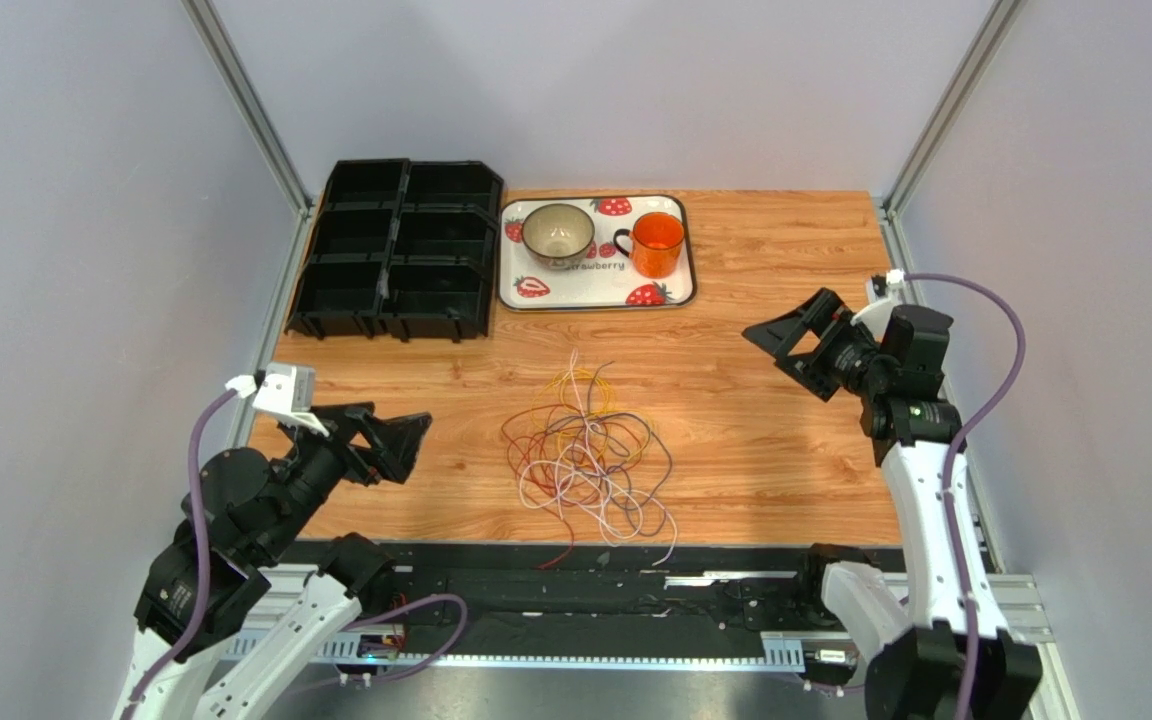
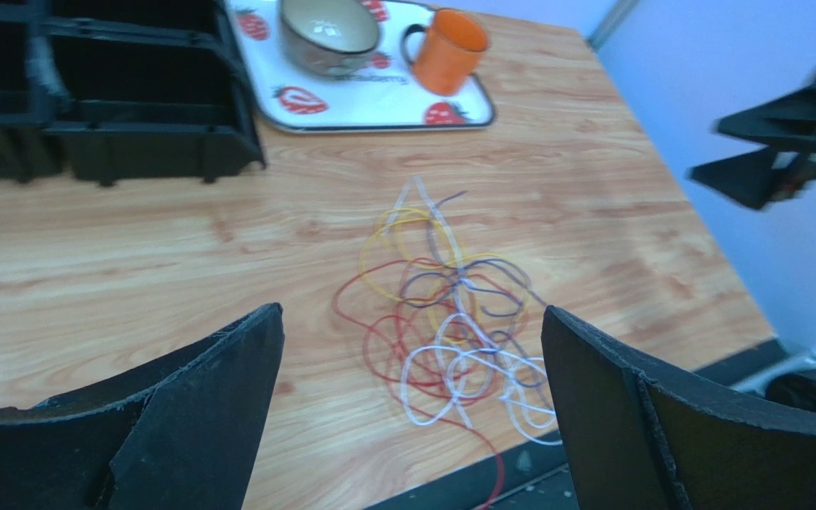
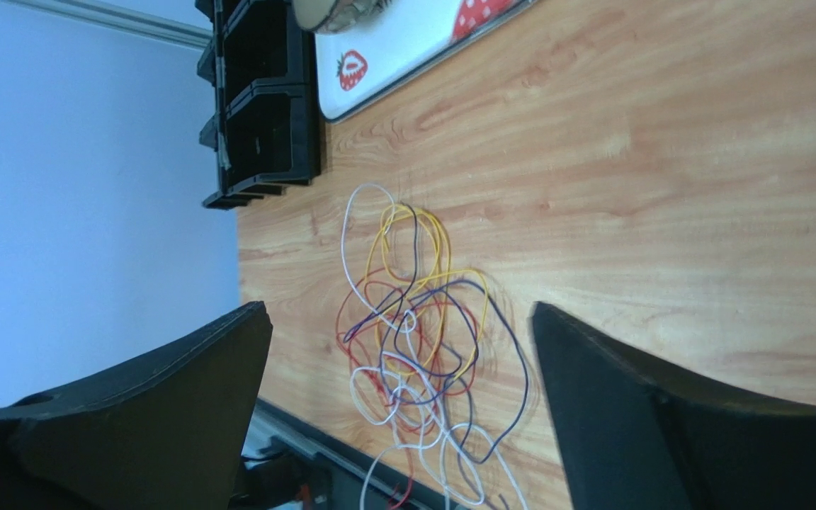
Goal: Untangle the cables
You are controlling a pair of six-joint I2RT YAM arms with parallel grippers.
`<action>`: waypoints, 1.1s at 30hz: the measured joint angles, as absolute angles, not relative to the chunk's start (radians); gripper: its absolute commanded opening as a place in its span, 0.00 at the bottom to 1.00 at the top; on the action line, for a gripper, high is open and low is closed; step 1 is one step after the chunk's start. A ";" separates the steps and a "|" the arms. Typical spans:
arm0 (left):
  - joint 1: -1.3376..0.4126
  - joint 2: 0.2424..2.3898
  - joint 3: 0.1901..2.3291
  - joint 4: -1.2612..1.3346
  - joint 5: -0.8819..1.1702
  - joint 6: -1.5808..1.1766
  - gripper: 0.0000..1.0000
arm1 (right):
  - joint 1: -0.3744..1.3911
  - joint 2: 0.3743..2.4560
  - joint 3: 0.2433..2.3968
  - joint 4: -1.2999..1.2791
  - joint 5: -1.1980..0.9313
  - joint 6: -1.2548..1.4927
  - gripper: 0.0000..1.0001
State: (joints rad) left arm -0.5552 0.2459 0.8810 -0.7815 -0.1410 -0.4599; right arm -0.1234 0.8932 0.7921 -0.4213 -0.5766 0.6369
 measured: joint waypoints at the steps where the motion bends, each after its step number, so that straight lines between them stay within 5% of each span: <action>1: -0.555 0.253 0.891 -0.775 -0.118 -0.466 0.99 | -0.165 0.921 0.763 -0.393 -0.634 0.665 0.95; 8: -0.555 0.154 0.873 -0.675 -0.001 -0.518 0.91 | -0.249 0.980 0.702 -0.411 -0.777 0.686 0.99; 11: -0.555 0.335 0.973 -0.751 -0.001 -0.519 0.80 | -0.241 0.935 0.745 -0.466 -0.766 0.645 0.98; 17: -0.582 0.757 1.038 -0.809 -0.037 -0.516 0.78 | -0.183 0.898 0.853 -0.578 -0.672 0.579 0.95; 25: -0.872 0.999 1.020 -0.835 -0.244 -0.562 0.77 | 0.076 0.888 0.970 -0.736 -0.467 0.556 0.92; 33: -0.964 1.065 0.894 -0.759 -0.343 -0.672 0.69 | 0.139 0.893 0.995 -0.789 -0.382 0.553 0.89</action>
